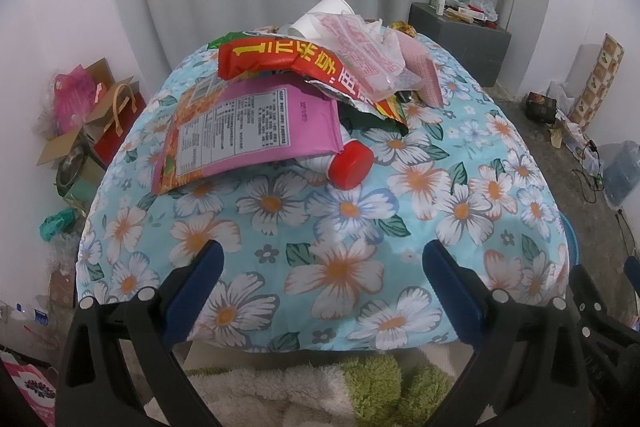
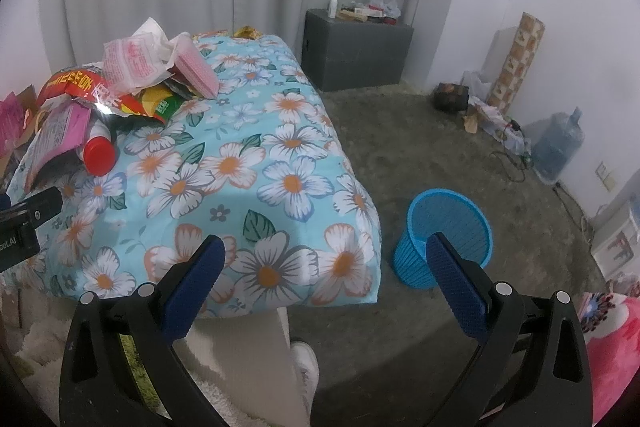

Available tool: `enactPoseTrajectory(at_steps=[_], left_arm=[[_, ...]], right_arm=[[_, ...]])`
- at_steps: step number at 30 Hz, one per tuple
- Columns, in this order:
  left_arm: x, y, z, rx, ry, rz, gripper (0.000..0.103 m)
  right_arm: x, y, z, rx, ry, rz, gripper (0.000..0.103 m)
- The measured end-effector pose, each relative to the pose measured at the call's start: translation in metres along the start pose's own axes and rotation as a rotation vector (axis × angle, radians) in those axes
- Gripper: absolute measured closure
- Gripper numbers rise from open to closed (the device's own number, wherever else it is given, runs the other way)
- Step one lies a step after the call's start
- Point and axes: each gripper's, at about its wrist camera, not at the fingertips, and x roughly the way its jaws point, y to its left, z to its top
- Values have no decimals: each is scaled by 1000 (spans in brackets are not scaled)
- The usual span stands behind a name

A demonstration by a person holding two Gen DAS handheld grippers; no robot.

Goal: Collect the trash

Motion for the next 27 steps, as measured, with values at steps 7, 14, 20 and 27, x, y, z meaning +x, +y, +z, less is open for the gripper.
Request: enactPoseTrajectory(at_steps=[7,14,20,27], left_arm=[[4,16,14,-5,-38,26,5],[-3,44,43,5,-89,-1,5],[-14,56,82,93,-168,-174,5],[-12,64,136,82,-190,-355,5]], right_arm=[[7,2,2,15,31,15,7],[11,6,20,70,26,122,7],[10,12,48,55,-66,143,7],[33,0,89,41,-121,254,7]])
